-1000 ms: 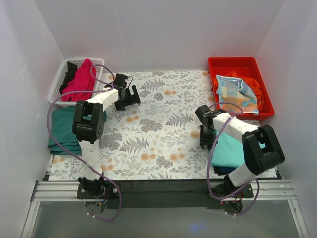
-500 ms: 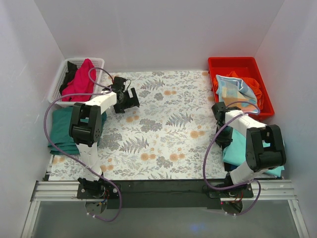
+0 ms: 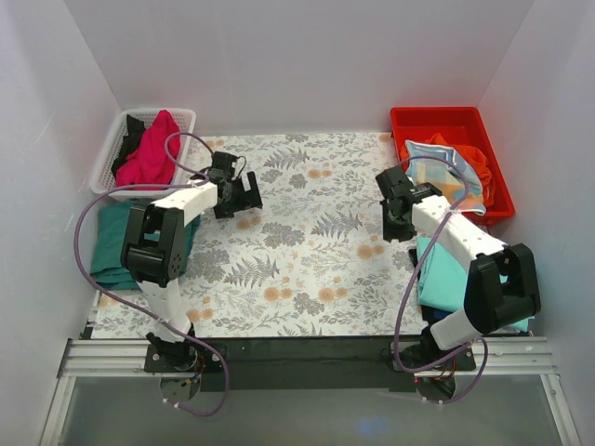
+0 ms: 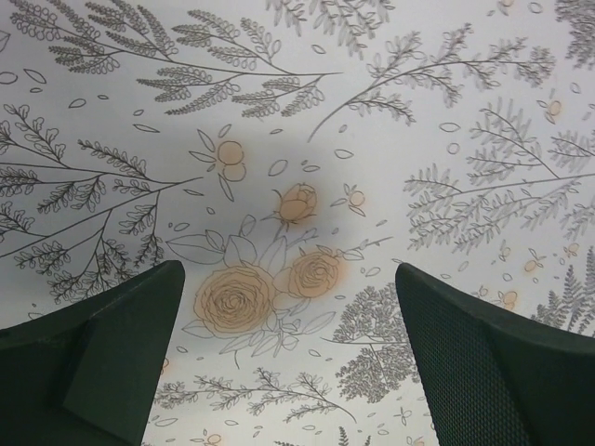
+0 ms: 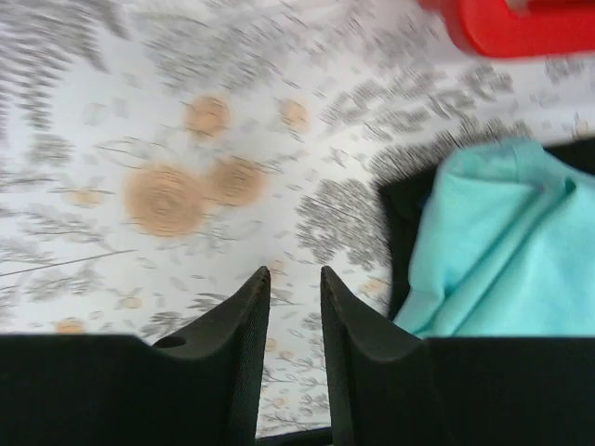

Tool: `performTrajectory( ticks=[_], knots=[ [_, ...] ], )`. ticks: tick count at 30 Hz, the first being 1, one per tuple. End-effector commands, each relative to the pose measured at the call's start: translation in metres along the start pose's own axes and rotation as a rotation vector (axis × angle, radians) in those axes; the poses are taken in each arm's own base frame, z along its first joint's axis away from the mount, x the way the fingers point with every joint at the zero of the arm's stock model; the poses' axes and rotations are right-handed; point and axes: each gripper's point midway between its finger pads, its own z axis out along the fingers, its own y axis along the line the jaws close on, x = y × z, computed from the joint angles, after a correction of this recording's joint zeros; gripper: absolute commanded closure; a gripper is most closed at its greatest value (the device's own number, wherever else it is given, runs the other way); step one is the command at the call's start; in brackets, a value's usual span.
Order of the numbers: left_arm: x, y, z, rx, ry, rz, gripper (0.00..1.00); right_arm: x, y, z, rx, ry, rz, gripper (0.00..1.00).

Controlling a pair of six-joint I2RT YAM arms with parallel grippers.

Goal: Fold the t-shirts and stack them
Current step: Put the neatly folded tshirt into the corner of the board with the right arm

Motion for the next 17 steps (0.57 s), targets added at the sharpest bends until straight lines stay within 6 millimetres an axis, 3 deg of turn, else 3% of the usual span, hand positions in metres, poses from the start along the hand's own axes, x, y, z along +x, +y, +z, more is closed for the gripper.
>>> performTrajectory(
  ticks=[1,11,17],
  knots=[
    [-0.032,-0.013,-0.04,0.003,-0.165,0.05,0.03,-0.042,0.04,-0.029,-0.122,-0.165,-0.073,0.65],
    [-0.047,-0.02,-0.087,0.026,-0.303,0.091,0.03,-0.067,0.102,-0.049,-0.275,-0.314,-0.21,0.65],
    [-0.042,-0.025,-0.096,0.046,-0.299,0.124,0.03,-0.1,0.109,-0.071,-0.247,-0.428,-0.223,0.65]
  ],
)
